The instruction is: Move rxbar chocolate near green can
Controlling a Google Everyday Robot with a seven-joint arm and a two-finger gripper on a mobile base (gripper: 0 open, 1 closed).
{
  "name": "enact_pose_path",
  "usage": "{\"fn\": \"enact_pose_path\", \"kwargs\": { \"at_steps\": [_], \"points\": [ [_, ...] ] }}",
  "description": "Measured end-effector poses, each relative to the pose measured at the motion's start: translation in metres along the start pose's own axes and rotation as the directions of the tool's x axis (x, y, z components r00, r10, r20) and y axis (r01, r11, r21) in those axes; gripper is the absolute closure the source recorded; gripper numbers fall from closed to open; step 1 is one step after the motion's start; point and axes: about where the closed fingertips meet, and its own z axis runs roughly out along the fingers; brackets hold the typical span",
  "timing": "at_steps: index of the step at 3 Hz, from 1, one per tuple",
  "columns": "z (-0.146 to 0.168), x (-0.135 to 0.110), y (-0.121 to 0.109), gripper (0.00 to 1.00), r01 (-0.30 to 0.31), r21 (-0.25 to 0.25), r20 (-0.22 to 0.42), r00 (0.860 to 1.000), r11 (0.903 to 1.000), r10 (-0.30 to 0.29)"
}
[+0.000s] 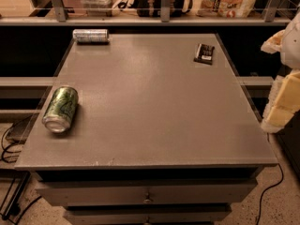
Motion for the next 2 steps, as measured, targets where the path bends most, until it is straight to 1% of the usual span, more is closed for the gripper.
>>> {"fn": "enact_pose_path", "kwargs": {
  "at_steps": [1, 2],
  "points": [
    [0.0000, 0.0000, 0.0000, 0.00, 0.000, 0.000, 0.000, 1.000, 1.0000, 0.000],
    [-0.0012, -0.0011, -0.0035, 0.00, -0.017, 0.013, 0.027, 1.000, 0.9998, 0.016]
  ]
}}
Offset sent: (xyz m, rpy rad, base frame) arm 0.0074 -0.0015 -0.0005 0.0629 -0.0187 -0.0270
